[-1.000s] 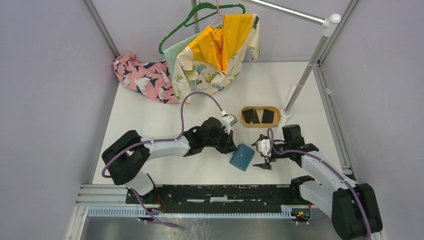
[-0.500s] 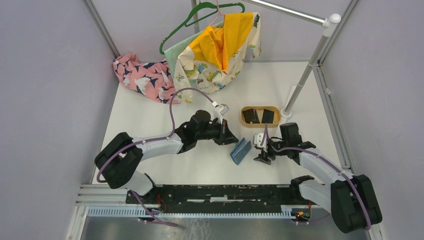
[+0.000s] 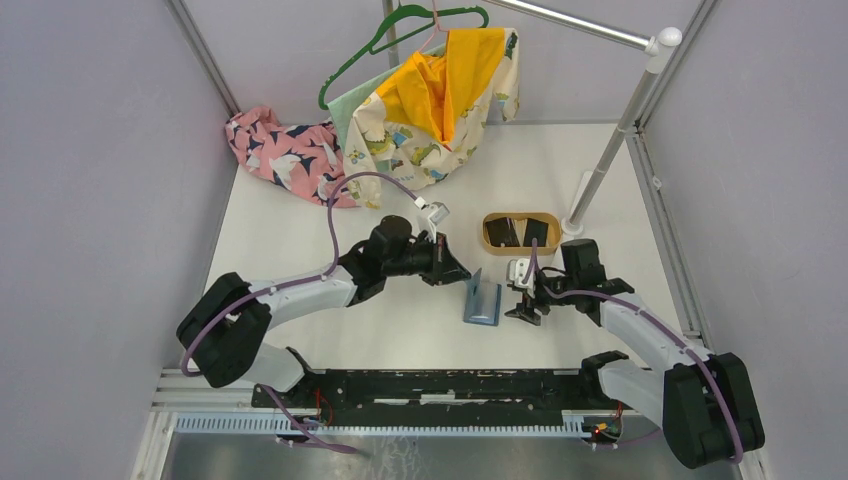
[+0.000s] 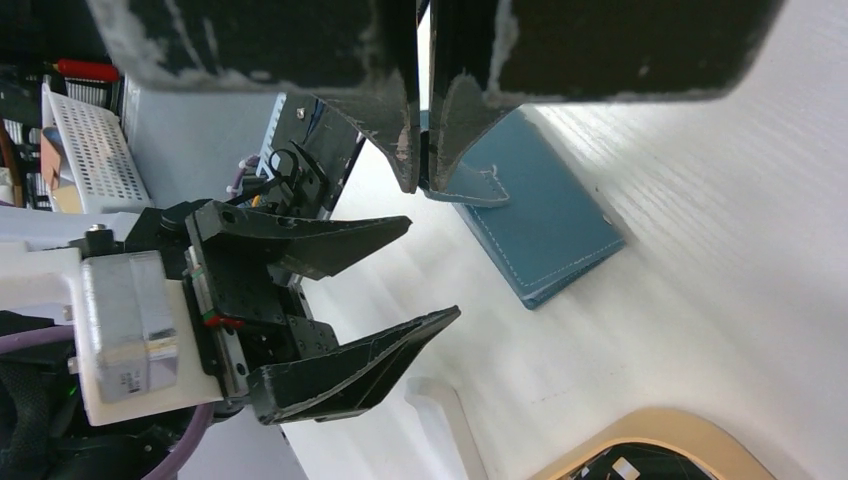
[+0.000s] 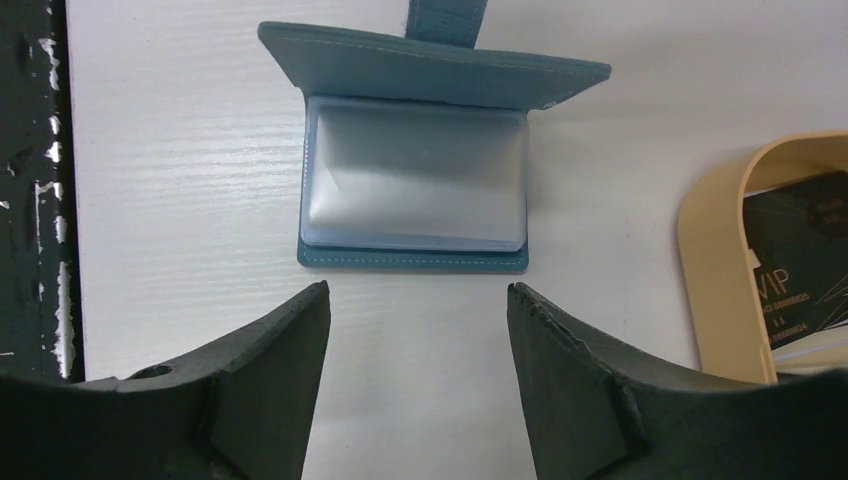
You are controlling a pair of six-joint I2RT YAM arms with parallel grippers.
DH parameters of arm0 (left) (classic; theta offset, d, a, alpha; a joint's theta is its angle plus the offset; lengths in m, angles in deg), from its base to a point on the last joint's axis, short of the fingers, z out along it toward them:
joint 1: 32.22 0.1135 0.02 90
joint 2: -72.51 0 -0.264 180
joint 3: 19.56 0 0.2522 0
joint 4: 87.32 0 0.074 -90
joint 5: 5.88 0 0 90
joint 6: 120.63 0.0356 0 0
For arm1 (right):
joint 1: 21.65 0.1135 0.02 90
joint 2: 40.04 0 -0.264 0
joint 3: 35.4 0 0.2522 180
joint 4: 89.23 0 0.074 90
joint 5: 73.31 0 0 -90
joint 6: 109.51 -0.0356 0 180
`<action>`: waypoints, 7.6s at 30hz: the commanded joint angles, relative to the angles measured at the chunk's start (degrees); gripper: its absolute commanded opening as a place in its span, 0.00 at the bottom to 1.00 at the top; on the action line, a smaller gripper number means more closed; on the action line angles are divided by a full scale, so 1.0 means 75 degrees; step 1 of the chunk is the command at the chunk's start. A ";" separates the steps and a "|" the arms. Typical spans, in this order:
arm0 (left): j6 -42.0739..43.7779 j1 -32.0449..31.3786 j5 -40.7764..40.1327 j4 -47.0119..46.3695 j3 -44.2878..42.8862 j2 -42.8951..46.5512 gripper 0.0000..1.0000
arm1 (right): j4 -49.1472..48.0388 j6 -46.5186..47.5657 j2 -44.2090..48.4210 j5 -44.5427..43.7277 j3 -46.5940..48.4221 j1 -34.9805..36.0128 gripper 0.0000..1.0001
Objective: Put the credit cards into the card holder
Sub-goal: Open the card holder at the center of the board.
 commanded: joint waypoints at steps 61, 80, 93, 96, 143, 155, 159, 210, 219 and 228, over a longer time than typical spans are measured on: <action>-0.0617 -0.0046 -0.4001 0.3715 0.1709 0.1241 0.07 | -0.0267 -0.1171 -0.1409 -0.0453 0.2095 0.2966 0.19; -0.0715 -0.0046 -0.4340 0.4396 0.1986 0.5072 0.46 | -0.0501 -0.2724 -0.4815 -0.1121 0.4004 0.4231 0.19; -0.1160 -0.0061 -0.1673 0.0401 0.2284 0.3700 0.19 | 0.1269 -0.0647 -0.3378 0.0862 0.3585 0.2752 0.28; -0.1139 -0.0135 -0.1580 0.0178 0.1904 0.3113 0.19 | 0.0595 -0.1165 -0.2912 0.0710 0.2967 0.2176 0.27; -0.1427 -0.1842 -0.4572 0.1819 0.0936 -0.0644 0.25 | -0.2487 -0.4244 -0.2278 0.0300 0.0861 0.1166 0.25; -0.1377 -0.1862 -0.4492 0.1752 0.0846 -0.0874 0.24 | -0.2147 -0.3909 -0.2611 -0.0890 0.1070 0.1296 0.21; -0.1377 -0.1865 -0.4466 0.1717 0.0844 -0.0909 0.24 | -0.1937 -0.3909 -0.2718 -0.0872 0.1113 0.1457 0.21; -0.1939 -0.1841 -0.3723 0.1469 0.1227 0.0953 0.73 | -0.3983 -0.6066 -0.3723 0.1714 0.0916 0.1359 0.30; -0.1845 -0.1859 -0.4389 0.2012 0.0902 -0.0074 0.64 | -0.4948 -0.7079 -0.4225 0.2348 0.0843 0.1361 0.32; -0.1770 -0.1859 -0.4910 0.2518 0.0950 -0.0443 0.36 | -0.0901 -0.3096 -0.3388 0.1048 0.2187 0.1337 0.31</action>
